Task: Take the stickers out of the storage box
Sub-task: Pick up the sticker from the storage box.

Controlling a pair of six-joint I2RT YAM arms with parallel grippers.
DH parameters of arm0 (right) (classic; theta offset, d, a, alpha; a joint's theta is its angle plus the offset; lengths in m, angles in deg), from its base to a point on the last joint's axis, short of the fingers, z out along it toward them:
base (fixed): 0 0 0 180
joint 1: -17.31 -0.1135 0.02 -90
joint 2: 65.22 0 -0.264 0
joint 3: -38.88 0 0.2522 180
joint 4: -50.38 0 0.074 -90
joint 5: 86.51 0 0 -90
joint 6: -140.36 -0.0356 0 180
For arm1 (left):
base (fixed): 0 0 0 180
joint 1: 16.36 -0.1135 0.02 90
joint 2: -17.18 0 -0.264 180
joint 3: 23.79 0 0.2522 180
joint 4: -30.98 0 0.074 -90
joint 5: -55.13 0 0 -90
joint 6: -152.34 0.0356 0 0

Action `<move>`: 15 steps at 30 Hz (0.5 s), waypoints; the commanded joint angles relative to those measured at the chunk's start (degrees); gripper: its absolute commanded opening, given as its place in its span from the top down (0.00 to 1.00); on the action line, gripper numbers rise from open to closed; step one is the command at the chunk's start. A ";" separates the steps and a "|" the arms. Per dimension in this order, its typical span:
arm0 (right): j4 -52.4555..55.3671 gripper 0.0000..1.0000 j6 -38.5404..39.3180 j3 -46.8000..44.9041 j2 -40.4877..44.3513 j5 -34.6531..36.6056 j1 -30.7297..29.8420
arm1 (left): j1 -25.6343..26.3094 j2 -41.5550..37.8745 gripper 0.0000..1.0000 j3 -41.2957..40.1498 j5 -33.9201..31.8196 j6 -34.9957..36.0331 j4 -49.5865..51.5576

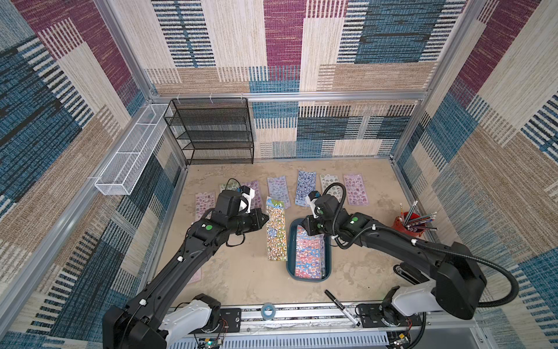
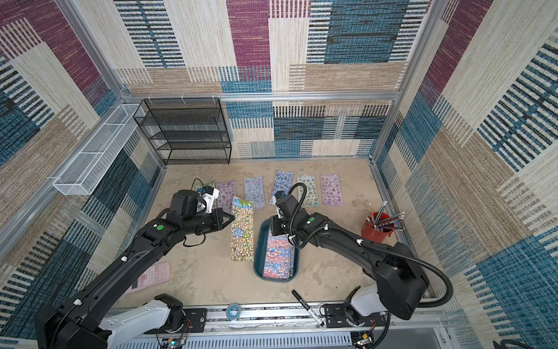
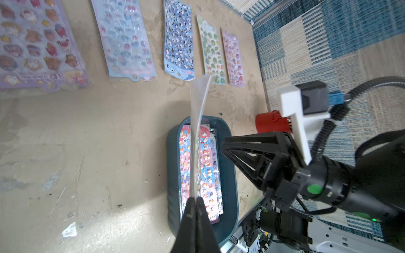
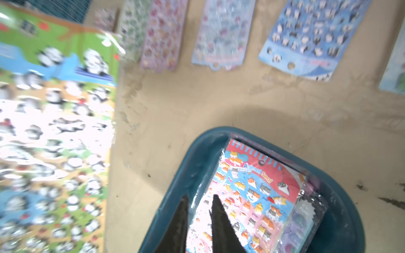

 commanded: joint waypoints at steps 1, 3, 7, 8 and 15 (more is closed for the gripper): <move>-6.17 0.63 2.44 -0.12 4.69 -3.49 -0.04 | -1.35 -2.13 1.00 0.39 4.30 3.15 -2.84; -11.49 0.54 2.33 -1.43 7.94 -8.28 -0.11 | -2.30 -3.45 1.00 0.27 5.37 2.89 -4.01; -19.59 0.42 0.45 -3.93 10.62 -17.08 -0.05 | -4.26 -5.31 1.00 -0.13 9.58 1.39 -7.88; -21.22 0.42 -0.02 -4.46 10.56 -19.69 -0.06 | -4.70 -5.58 1.00 -0.35 11.71 0.61 -9.52; -30.46 0.42 -4.90 -6.91 8.45 -29.76 -0.06 | -7.32 -6.38 1.00 -2.78 20.24 -5.79 -19.17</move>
